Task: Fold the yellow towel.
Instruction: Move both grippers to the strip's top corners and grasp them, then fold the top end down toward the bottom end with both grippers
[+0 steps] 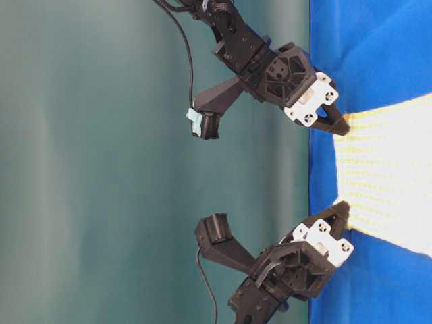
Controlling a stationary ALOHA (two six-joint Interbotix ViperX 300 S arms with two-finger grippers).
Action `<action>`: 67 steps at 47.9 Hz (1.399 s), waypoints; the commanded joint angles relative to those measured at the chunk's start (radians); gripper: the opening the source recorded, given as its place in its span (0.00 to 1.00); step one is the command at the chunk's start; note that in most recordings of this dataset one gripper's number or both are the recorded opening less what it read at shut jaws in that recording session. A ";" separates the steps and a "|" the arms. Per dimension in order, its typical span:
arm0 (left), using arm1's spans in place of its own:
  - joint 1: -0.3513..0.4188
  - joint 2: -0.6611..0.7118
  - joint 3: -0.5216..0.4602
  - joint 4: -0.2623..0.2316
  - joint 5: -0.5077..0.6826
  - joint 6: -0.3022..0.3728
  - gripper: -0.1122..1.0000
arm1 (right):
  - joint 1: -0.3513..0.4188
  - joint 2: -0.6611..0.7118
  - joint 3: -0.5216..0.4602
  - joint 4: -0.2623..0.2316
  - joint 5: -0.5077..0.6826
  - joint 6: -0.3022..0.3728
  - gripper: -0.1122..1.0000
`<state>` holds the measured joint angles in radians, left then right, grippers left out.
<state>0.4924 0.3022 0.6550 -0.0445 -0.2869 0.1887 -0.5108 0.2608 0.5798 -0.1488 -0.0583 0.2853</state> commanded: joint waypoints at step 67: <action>-0.480 -0.288 0.173 -0.014 -0.005 -0.044 0.14 | 0.426 -0.333 0.241 0.115 -0.021 0.052 0.14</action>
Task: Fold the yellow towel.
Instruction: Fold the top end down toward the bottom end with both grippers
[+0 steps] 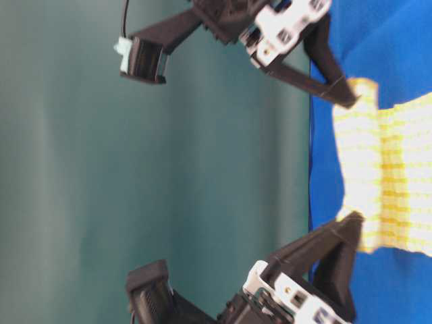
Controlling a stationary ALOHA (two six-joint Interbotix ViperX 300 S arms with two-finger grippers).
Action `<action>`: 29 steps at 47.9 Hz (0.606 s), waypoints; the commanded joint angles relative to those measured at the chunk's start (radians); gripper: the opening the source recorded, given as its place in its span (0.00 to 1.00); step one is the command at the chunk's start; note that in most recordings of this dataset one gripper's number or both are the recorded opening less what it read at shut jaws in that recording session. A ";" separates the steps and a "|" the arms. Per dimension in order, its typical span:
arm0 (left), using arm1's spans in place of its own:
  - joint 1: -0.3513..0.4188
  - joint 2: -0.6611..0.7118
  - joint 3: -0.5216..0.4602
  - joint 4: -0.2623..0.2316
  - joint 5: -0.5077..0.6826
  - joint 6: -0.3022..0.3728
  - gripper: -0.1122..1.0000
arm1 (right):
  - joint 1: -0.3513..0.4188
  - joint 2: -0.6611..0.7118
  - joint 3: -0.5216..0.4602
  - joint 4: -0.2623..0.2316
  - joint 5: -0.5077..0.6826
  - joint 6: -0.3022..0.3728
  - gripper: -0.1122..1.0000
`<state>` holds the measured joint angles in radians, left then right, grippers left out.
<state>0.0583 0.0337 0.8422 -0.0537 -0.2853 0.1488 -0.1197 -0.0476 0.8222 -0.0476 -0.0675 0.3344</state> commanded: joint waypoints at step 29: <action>-0.264 0.020 -0.034 -0.005 0.002 -0.147 0.14 | 0.245 0.006 -0.005 0.055 0.015 0.003 0.14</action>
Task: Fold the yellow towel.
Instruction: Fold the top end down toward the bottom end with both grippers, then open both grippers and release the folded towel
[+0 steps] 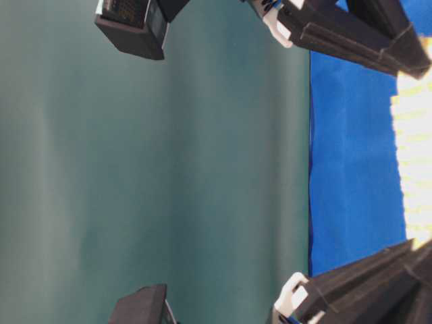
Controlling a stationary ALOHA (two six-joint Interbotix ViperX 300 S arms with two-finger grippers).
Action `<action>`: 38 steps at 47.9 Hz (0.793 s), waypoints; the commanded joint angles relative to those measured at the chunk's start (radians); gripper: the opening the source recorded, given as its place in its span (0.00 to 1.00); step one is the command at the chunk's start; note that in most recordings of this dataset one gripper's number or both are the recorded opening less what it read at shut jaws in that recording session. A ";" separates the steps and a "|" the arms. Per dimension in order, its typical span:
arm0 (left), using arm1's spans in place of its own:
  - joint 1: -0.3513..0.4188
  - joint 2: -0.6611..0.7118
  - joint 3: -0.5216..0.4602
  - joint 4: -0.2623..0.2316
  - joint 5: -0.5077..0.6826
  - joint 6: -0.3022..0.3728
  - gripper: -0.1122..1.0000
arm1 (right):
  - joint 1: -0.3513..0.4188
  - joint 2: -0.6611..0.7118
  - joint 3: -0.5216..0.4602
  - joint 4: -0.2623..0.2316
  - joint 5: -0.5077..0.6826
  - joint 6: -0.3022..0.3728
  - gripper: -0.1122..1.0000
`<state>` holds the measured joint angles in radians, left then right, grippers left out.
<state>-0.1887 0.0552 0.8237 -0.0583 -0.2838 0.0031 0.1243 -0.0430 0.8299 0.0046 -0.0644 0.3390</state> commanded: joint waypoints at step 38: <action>-0.017 -0.026 -0.017 0.000 0.100 0.008 0.61 | 0.031 0.020 -0.061 0.003 0.028 -0.002 0.73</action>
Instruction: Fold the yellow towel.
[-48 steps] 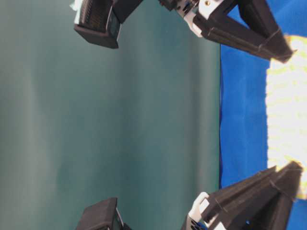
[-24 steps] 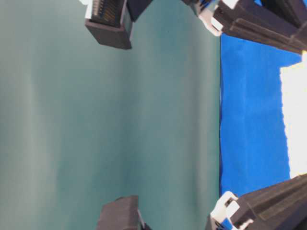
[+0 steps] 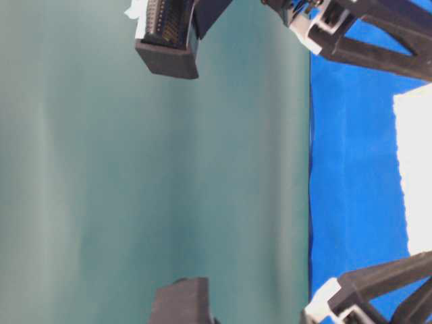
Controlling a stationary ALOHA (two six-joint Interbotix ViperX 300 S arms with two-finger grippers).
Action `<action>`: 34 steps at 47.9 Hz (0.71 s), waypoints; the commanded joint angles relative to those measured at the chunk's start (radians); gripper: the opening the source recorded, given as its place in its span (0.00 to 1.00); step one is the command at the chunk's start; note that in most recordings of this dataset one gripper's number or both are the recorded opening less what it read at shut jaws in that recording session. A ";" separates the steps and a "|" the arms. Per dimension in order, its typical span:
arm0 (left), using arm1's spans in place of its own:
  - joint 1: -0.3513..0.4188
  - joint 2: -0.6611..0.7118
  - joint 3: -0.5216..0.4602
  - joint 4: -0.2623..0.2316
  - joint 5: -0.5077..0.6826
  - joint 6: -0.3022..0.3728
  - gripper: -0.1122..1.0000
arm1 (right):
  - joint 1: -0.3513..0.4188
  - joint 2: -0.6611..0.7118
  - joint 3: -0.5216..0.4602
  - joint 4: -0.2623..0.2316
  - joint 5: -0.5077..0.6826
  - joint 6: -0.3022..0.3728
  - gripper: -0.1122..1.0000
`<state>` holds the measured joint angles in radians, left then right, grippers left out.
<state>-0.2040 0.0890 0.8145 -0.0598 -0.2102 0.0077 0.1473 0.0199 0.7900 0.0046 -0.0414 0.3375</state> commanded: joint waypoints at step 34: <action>-0.002 -0.741 0.287 0.005 0.137 0.003 0.54 | -0.017 -0.626 0.190 -0.072 0.196 -0.011 0.71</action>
<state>-0.2040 -0.5844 1.0876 -0.0568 -0.0614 0.0092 0.1319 -0.5323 0.9664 -0.0568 0.1503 0.3283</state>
